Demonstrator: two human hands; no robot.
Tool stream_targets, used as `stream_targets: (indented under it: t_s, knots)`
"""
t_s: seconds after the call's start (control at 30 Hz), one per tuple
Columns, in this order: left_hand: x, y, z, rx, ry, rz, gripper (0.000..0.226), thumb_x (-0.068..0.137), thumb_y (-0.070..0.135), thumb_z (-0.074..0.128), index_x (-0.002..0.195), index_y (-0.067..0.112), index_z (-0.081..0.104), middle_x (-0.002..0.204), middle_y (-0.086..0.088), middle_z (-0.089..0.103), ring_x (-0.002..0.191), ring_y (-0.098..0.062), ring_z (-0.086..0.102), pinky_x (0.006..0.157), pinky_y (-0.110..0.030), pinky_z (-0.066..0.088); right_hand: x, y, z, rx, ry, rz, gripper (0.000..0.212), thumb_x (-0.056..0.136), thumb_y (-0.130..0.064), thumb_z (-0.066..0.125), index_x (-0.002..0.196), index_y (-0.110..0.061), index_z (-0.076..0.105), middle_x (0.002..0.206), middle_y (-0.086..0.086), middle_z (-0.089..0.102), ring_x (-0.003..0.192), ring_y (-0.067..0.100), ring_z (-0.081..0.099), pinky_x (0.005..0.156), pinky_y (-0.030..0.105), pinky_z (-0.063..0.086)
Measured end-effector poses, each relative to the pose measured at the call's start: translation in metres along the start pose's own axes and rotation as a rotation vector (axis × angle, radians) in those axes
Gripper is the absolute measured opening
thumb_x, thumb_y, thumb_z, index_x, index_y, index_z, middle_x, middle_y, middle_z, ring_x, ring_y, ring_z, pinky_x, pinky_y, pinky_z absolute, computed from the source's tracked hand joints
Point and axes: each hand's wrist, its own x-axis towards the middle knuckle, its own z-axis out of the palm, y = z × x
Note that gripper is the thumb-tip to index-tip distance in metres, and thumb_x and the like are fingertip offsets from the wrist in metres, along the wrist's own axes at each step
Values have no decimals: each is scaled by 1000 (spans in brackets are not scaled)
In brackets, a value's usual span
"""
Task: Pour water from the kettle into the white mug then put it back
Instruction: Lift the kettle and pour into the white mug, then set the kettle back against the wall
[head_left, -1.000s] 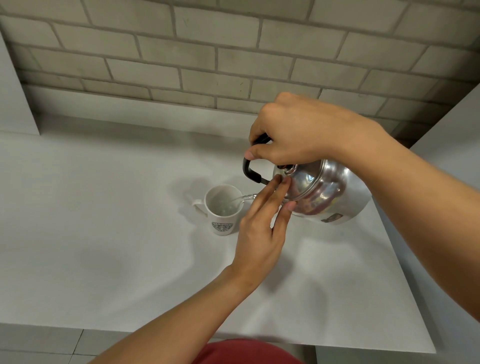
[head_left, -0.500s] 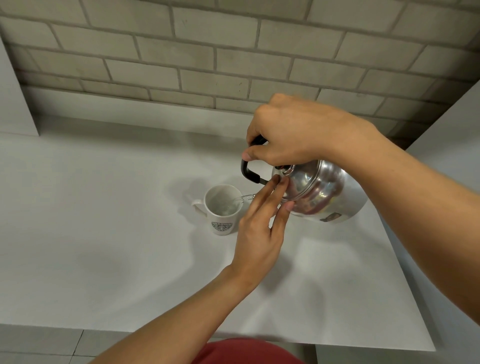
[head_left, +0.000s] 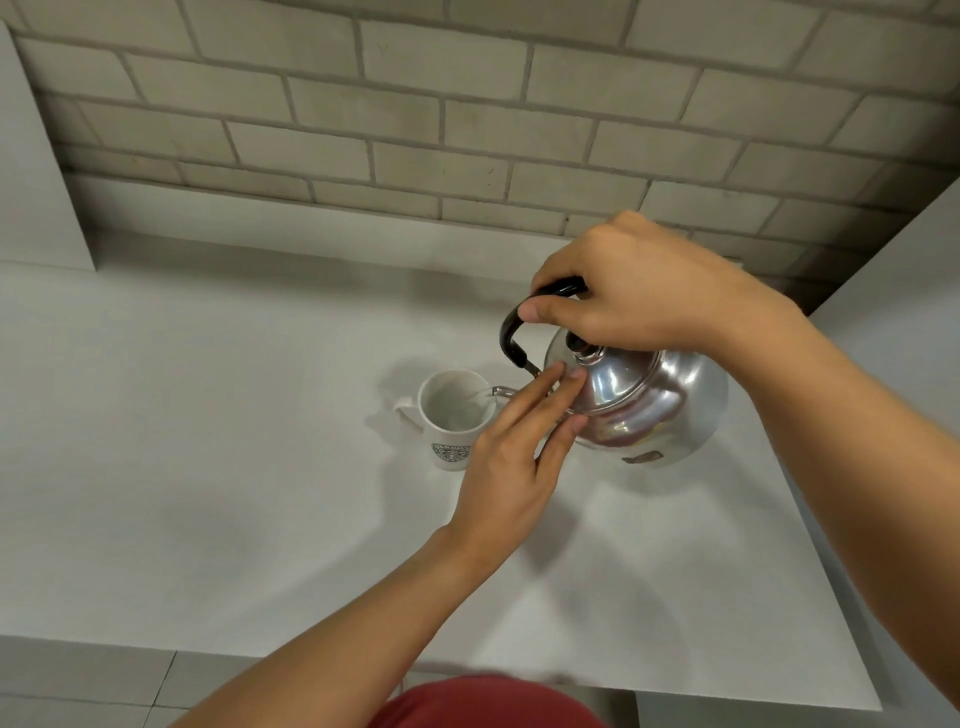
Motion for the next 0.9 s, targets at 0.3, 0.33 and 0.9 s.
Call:
stream_targets:
  t_s: [0.3, 0.33, 0.9]
  knots:
    - [12, 2, -18, 2, 79, 3, 20, 95, 28, 76, 113, 21, 74, 118, 9, 72, 112, -11, 69, 92, -33, 60, -43, 38, 23, 285, 337, 180, 27, 96, -48, 70, 103, -26, 84, 82, -9, 79, 77, 8, 70, 71, 22, 51]
    - [16, 5, -20, -33, 89, -42, 19, 96, 32, 75, 112, 24, 68, 113, 11, 69, 107, -11, 70, 84, -33, 62, -48, 42, 26, 326, 373, 197, 25, 96, -47, 70, 103, -27, 84, 83, -10, 79, 78, 7, 70, 70, 20, 52]
    - [84, 26, -8, 240, -112, -82, 27, 107, 29, 58, 130, 20, 70, 108, 5, 79, 97, -15, 73, 90, -34, 55, -88, 78, 80, 660, 574, 314, 38, 96, -44, 69, 127, -24, 77, 110, -21, 73, 103, -5, 68, 89, 15, 50]
